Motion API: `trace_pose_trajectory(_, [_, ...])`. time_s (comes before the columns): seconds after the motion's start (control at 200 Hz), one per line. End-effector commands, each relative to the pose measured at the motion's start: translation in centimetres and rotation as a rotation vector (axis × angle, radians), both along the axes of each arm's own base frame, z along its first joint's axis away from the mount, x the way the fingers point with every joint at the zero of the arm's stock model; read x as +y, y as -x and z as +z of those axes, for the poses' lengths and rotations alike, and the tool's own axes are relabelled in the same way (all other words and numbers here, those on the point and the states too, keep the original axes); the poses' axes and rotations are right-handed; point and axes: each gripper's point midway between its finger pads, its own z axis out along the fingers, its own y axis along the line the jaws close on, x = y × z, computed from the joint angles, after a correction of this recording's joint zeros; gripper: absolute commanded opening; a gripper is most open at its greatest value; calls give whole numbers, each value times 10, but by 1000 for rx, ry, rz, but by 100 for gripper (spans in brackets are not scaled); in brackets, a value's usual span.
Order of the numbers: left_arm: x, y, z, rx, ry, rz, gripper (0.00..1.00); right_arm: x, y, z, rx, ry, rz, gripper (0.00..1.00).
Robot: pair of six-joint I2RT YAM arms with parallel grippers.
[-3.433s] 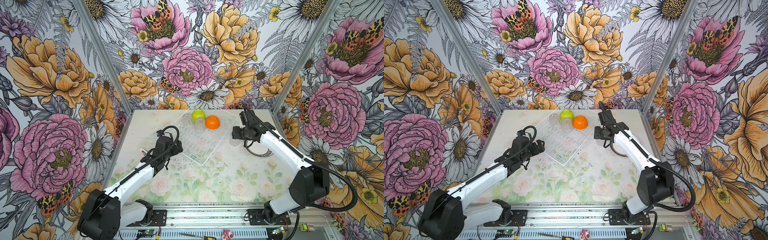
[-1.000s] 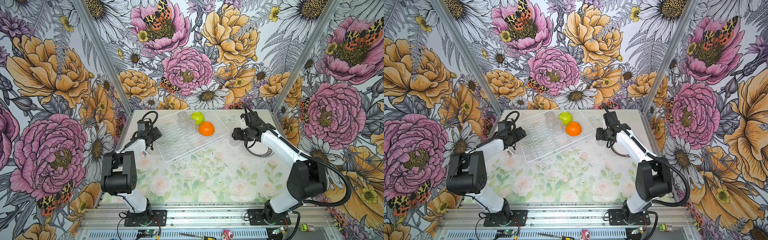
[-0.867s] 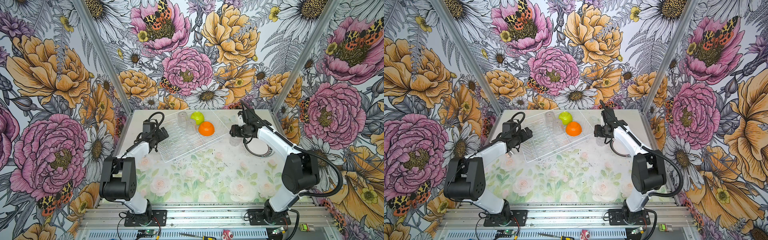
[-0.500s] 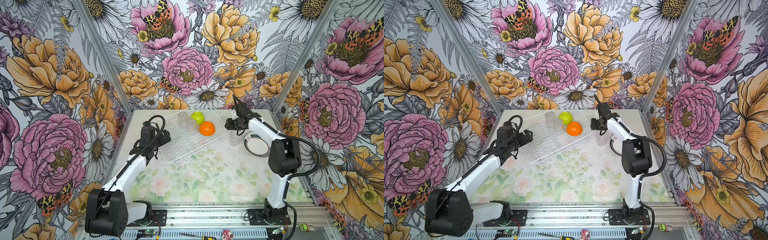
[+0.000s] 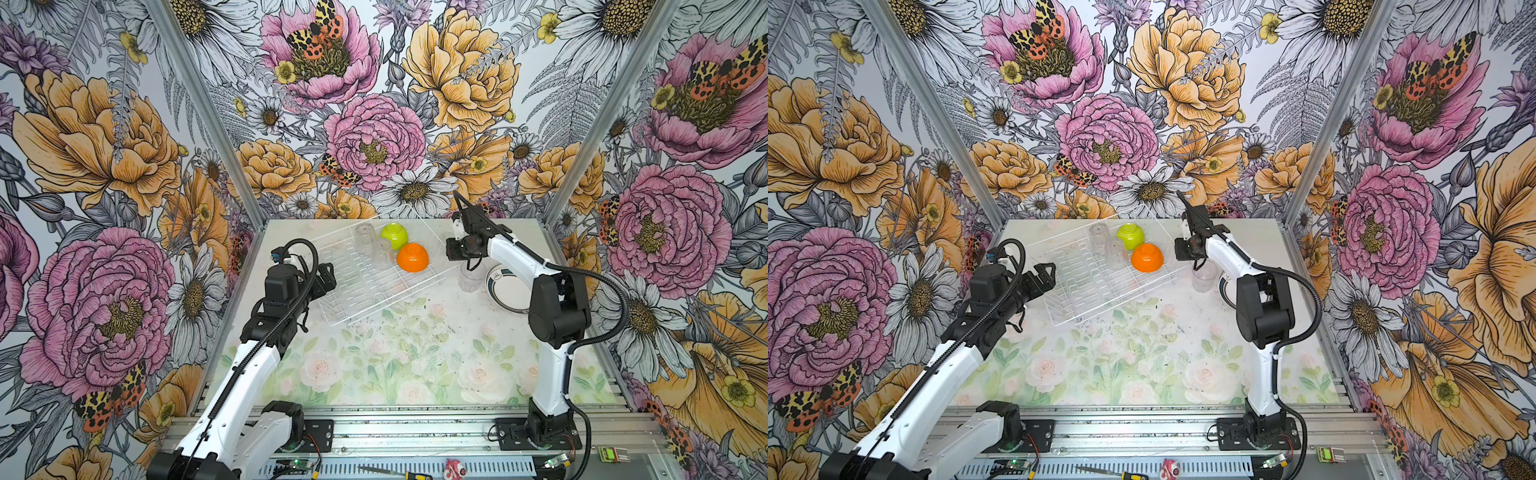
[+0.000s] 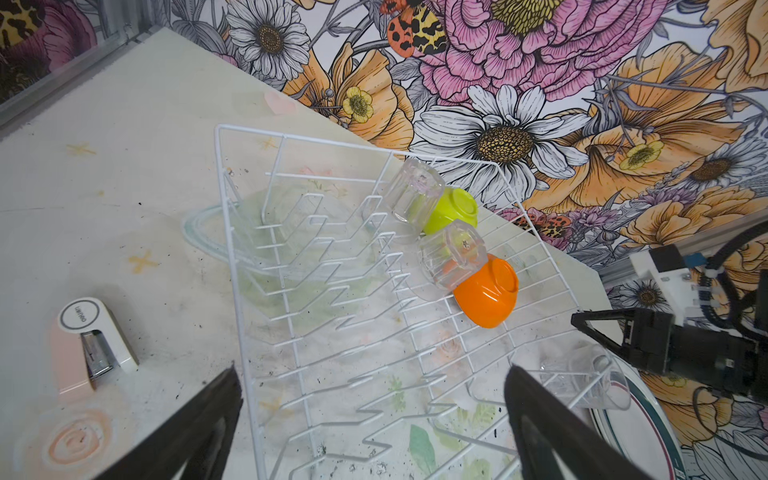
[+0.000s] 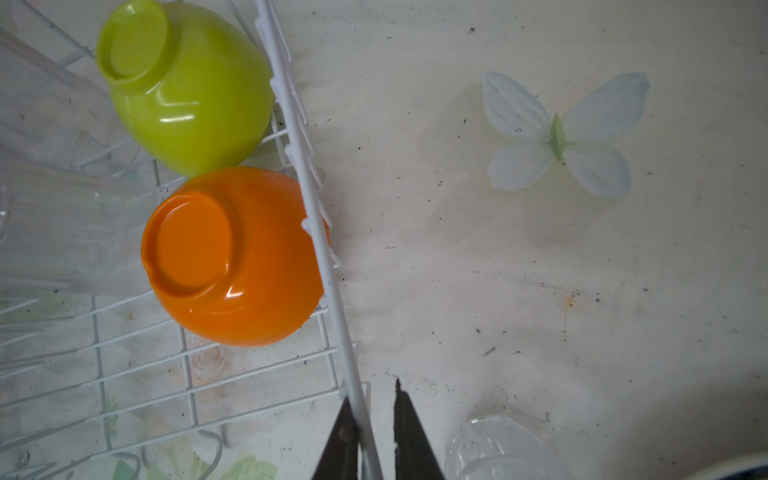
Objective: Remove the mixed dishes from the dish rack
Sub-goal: 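Move the left gripper over a clear octagonal cup while the right approaches the rack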
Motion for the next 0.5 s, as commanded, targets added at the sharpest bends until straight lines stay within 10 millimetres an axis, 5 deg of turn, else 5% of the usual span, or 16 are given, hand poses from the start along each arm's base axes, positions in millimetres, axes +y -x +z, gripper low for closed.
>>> trace_pose_trajectory(0.0, [4,4,-4,13,14,21,99,7,14,-16,40,22,-40,6])
trace_pose_trajectory(0.495, [-7,7,2,0,48,-15,99,-3,91,-32,95,138,-38,0])
